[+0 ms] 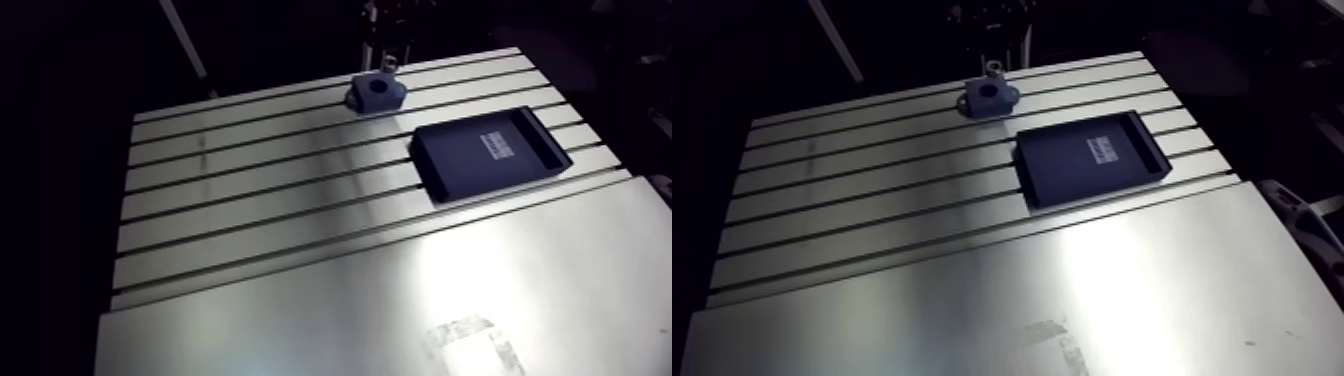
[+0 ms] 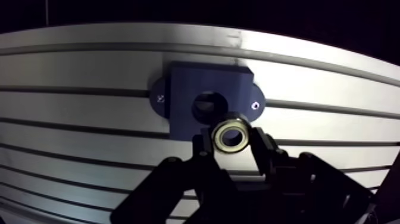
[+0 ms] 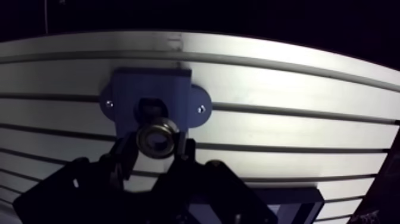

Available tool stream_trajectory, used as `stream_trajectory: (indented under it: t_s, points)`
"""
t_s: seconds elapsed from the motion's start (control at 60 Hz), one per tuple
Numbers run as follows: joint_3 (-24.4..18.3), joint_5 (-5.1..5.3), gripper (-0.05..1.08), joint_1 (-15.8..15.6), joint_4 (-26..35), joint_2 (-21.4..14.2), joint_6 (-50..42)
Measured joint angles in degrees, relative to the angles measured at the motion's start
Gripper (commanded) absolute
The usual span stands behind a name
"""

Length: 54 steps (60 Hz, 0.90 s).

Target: Pick up the bearing and press it into the housing until flush.

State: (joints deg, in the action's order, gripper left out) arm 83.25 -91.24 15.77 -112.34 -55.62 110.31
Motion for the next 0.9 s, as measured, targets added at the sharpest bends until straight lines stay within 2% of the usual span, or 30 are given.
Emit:
stream_trajectory:
  t_s: [0.35,0.75,0.9]
  points:
    - [-1.3,-0.17,1.07,-0.7,0.1,1.7,-0.4]
    - [-1.0,-0.67,1.07,-1.2,-0.6,2.3,-1.1]
    - [-0.8,-0.55,1.07,-1.2,-1.3,2.4,-1.2]
